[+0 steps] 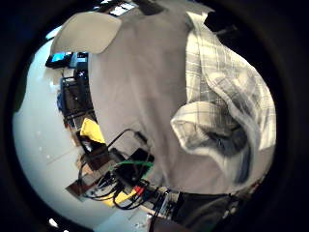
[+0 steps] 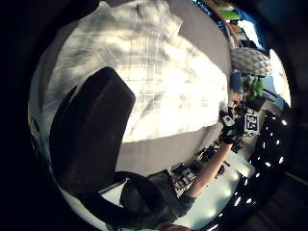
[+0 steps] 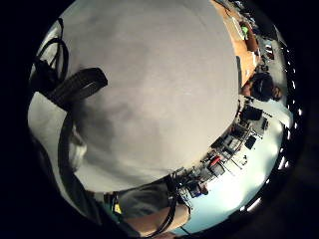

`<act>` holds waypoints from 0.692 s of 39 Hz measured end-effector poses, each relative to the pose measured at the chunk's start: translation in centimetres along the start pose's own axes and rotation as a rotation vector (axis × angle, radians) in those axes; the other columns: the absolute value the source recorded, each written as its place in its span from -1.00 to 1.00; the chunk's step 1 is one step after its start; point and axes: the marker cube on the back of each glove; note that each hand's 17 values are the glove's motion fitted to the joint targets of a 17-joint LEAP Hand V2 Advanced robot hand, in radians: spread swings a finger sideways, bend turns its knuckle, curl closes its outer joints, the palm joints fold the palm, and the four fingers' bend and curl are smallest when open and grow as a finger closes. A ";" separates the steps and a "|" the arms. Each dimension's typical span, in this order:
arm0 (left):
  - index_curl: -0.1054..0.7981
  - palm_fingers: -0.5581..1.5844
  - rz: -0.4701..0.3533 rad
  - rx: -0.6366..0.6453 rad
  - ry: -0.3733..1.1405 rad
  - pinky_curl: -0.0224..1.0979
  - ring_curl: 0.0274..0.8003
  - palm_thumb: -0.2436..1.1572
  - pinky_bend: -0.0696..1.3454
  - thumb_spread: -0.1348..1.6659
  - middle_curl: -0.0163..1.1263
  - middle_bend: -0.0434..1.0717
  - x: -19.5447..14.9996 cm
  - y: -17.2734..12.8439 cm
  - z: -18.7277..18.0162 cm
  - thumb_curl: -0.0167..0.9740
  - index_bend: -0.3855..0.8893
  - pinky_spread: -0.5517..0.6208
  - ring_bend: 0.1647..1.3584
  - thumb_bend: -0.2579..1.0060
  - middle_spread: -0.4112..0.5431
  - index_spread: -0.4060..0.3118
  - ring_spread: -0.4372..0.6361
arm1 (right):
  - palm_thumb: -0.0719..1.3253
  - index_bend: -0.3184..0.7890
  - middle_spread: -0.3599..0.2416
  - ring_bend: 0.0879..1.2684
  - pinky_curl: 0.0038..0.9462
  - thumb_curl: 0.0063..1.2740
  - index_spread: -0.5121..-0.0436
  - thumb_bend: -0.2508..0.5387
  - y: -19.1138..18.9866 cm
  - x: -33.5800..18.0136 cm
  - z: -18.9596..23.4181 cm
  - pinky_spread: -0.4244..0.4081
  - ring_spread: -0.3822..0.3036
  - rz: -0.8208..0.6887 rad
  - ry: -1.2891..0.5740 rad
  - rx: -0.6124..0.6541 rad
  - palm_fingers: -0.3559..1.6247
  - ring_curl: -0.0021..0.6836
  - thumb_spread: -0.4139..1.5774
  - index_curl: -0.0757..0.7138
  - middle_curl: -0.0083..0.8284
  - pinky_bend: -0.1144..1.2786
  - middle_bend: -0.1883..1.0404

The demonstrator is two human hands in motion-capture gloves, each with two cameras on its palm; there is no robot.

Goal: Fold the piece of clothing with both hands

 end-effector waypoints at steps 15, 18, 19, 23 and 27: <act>0.02 -0.21 -0.020 0.369 0.149 -0.32 -0.16 -0.54 -0.36 0.60 -0.50 -0.64 -6.0 1.8 -8.6 -0.58 -0.13 0.31 -0.26 -0.60 0.01 -0.08 0.06 | 0.61 -0.13 -0.24 -0.07 -0.02 -0.27 0.36 -0.28 1.0 -13.5 -7.3 -0.61 -0.49 -0.280 -0.224 0.064 0.59 0.39 0.29 -0.08 0.24 0.16 -0.11; 0.02 -0.20 0.004 0.328 0.207 -0.32 -0.17 -0.53 -0.36 0.60 -0.50 -0.64 -7.2 -0.3 -8.5 -0.58 -0.13 0.29 -0.26 -0.60 0.01 -0.08 0.05 | 0.61 -0.13 -0.26 -0.09 -0.02 -0.22 0.36 -0.35 5.8 -18.9 -8.1 -0.61 -0.51 -0.397 -0.229 0.091 0.59 0.39 0.21 -0.05 0.25 0.15 -0.11; 0.03 -0.19 0.012 0.317 0.225 -0.33 -0.17 -0.52 -0.37 0.61 -0.50 -0.64 -7.5 -0.7 -8.5 -0.58 -0.13 0.29 -0.26 -0.59 0.01 -0.08 0.04 | 0.61 -0.12 -0.26 -0.09 -0.02 -0.20 0.35 -0.38 7.4 -20.4 -7.7 -0.61 -0.51 -0.425 -0.223 0.081 0.61 0.39 0.15 -0.03 0.25 0.14 -0.09; 0.03 -0.18 0.019 0.363 0.278 -0.33 -0.18 -0.50 -0.38 0.61 -0.49 -0.64 -8.6 -0.2 -9.3 -0.58 -0.12 0.27 -0.28 -0.60 0.01 -0.09 0.03 | 0.62 -0.12 -0.29 -0.10 -0.02 -0.15 0.35 -0.41 13.7 -25.7 -4.4 -0.61 -0.53 -0.511 -0.180 -0.001 0.62 0.39 0.05 0.01 0.26 0.13 -0.08; 0.06 -0.11 0.024 0.459 0.320 -0.34 -0.20 -0.49 -0.42 0.63 -0.48 -0.60 -9.3 0.7 -10.1 -0.58 -0.10 0.24 -0.29 -0.60 -0.02 -0.10 -0.01 | 0.63 -0.13 -0.29 -0.10 -0.01 -0.10 0.34 -0.42 19.8 -30.9 -0.7 -0.60 -0.54 -0.588 -0.133 -0.086 0.62 0.40 -0.03 0.05 0.27 0.12 -0.07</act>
